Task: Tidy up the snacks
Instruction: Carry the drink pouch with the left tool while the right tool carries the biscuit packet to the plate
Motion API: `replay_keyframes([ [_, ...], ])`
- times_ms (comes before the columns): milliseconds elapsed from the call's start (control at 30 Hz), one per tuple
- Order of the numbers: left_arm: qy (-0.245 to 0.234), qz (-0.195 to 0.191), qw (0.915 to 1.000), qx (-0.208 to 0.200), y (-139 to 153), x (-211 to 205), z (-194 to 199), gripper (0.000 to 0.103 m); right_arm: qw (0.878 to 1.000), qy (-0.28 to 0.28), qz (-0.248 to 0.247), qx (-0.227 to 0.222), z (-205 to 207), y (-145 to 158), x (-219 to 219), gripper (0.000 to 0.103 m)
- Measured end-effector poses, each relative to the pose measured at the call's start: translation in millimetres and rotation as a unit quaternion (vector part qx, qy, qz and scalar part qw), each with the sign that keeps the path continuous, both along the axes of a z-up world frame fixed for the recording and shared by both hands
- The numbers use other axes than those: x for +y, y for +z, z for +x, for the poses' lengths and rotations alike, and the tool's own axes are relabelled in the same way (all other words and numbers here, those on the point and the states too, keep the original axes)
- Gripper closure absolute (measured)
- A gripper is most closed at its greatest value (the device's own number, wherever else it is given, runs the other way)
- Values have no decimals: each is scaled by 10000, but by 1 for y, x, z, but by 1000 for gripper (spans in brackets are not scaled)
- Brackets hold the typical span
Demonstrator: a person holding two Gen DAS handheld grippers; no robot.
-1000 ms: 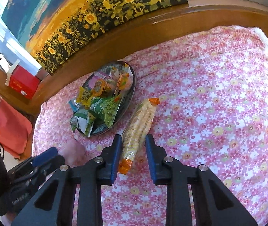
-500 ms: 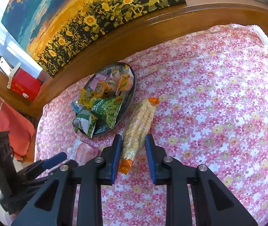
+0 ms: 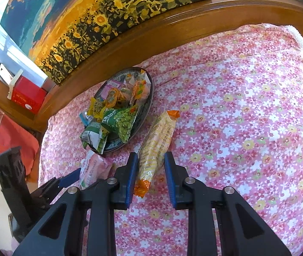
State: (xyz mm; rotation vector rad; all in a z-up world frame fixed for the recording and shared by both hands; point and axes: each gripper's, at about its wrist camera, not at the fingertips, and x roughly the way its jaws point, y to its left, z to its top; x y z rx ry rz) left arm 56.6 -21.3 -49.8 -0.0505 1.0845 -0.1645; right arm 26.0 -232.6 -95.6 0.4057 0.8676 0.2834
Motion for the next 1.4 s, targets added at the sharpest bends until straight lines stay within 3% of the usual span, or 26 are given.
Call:
replay_keyframes([
  [67, -20, -163, 9998, -92, 5, 3, -3, 34, 10000, 1, -2, -7, 0, 0, 0, 77],
  [200, 9, -108, 9998, -142, 12, 7, -9, 35, 10000, 24, 5, -33, 0, 2, -1, 76],
  [333, 119, -361, 9992, -101, 17, 15, -15, 35, 10000, 60, 19, -73, -1, 5, -1, 77],
  [667, 189, -372, 9980, -479, 48, 31, -19, 35, 9996, 185, -35, -199, -1, 14, 5, 78],
  [1033, 125, -381, 9969, -681, 61, 33, 3, 35, 9993, 62, -56, -351, 2, 23, 0, 81],
  [1400, -50, -284, 9960, -844, 66, 28, 47, 35, 9967, 12, -33, -815, 13, 56, 3, 81],
])
